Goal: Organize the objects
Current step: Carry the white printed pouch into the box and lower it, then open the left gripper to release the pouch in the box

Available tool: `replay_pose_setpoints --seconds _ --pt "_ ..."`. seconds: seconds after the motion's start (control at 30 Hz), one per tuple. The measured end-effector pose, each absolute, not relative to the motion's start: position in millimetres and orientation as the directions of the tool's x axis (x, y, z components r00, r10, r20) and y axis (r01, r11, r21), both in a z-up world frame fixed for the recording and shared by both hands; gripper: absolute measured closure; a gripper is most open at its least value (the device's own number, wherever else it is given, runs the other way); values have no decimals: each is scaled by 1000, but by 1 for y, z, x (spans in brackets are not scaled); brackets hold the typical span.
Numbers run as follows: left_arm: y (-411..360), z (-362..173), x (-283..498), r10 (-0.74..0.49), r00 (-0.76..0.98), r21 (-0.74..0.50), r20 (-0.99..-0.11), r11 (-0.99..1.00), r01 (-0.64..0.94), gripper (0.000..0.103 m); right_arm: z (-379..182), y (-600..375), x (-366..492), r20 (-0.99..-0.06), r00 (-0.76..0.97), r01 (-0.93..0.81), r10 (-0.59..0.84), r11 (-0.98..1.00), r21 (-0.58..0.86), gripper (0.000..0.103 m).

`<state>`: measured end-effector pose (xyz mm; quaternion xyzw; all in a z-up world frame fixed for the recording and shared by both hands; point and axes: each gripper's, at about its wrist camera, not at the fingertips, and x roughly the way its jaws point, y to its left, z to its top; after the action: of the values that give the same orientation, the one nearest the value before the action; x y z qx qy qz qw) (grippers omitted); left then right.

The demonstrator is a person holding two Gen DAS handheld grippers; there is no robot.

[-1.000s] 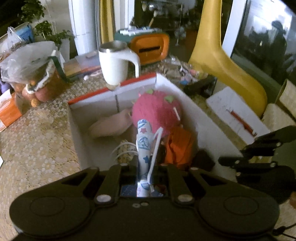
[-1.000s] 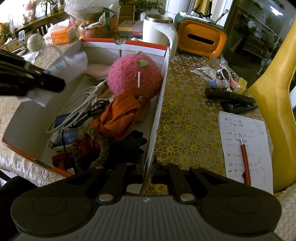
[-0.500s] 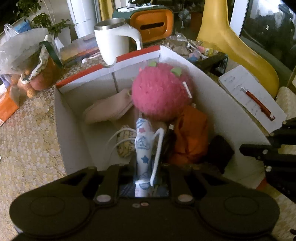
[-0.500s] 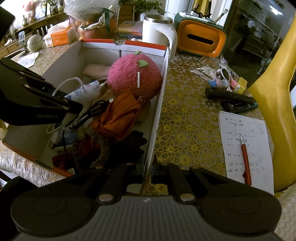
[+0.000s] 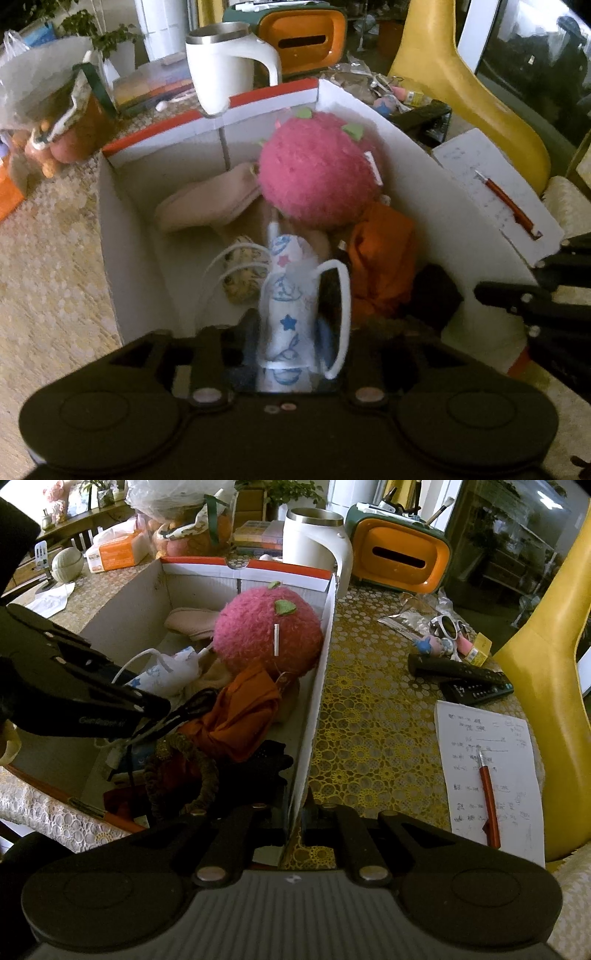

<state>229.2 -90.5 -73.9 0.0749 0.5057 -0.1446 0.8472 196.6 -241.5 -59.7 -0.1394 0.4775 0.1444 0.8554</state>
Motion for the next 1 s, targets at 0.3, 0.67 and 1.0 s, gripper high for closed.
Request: replay_pose_setpoints --seconds 0.3,0.67,1.0 --pt "-87 -59 213 -199 484 -32 -852 942 333 42 -59 -244 198 -856 504 -378 114 920 -100 97" --pt "-76 -36 195 -245 534 -65 -809 941 333 16 -59 -245 198 -855 506 -377 115 921 -100 97" --pt "-60 -14 172 -252 607 -80 -754 952 295 4 -52 -247 192 -847 518 -374 119 922 -100 97"
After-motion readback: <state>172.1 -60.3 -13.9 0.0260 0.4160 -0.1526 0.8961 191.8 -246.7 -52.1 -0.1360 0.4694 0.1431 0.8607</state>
